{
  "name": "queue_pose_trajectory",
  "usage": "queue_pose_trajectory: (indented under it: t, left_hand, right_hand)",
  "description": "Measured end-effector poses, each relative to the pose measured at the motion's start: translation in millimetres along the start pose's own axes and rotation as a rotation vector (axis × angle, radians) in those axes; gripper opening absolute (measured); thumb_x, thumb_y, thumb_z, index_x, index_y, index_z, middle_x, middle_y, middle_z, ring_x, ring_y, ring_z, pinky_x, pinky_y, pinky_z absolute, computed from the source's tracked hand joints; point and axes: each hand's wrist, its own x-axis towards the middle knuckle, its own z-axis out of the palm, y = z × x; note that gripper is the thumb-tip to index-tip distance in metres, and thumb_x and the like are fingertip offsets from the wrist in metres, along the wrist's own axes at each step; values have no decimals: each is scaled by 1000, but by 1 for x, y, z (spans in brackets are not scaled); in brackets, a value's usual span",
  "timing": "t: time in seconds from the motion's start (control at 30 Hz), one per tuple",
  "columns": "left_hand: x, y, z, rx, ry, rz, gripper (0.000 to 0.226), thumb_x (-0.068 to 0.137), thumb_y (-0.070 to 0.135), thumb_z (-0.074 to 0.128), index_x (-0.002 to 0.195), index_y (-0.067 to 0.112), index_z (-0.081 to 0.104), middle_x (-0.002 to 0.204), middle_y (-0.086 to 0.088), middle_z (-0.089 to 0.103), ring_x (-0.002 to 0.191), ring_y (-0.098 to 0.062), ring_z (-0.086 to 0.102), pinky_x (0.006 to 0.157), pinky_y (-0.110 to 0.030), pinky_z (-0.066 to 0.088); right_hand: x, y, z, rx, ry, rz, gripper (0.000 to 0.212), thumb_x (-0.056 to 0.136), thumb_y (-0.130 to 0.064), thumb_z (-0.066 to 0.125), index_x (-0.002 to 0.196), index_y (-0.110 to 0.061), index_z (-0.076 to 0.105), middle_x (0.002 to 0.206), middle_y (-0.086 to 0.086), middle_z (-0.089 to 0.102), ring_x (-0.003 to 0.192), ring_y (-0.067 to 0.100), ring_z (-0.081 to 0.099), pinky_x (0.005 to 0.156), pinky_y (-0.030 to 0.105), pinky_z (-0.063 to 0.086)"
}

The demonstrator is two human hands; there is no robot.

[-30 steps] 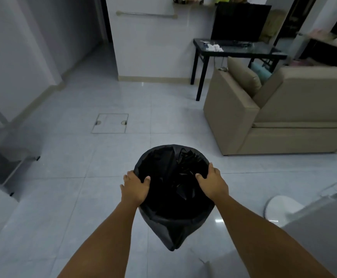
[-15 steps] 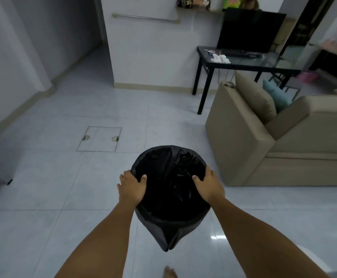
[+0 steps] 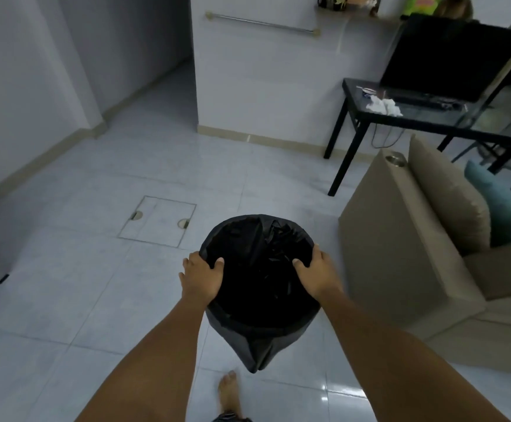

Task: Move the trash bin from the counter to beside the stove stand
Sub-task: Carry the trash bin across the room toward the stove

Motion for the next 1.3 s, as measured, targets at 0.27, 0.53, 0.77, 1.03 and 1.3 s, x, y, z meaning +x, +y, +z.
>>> queue_pose_trajectory:
  t: [0.27,0.53,0.77,1.03,1.3]
  left_hand:
    - [124,61,5,-92,70,-130,71,93,45,52,146,2,32,145,-20,40,136,-41,39,116,-53,29]
    - [220,110,3,-148,186,-207,76,90,49,57,145,3,33,144,-19,41,135,-41,40,116,-53,30]
    - [299,149,15,-254,339,-351,80,88,52,58,146,2,32,145,-20,40,135,-42,40,117,-53,29]
    - [342,162,15,-334,521,-521,79,86,53,58,143,2,36,141,-20,44,131,-42,45,113,-55,34]
    - [376,137,-18,-342,702,-660,78,87,54,57,141,1,39,137,-21,48,127,-43,48,111,-56,37]
  right_hand:
    - [151,-63,-11,-71,-60,-72,79,96,-53,41,157,-18,6,161,8,21,141,34,37,109,47,37]
    - [288,-132,-19,-142,-123,-212,78,96,-54,40,157,-19,6,161,7,21,138,34,41,105,45,40]
    - [412,-195,-23,-217,-226,-403,79,96,-54,41,157,-18,6,160,9,21,136,36,42,105,46,39]
    - [490,-268,-7,-294,-365,-619,78,95,-53,42,157,-19,8,159,9,25,135,36,43,104,46,41]
    - [513,-348,47,-329,-487,-802,79,95,-53,43,157,-18,9,158,11,27,134,36,45,101,45,43]
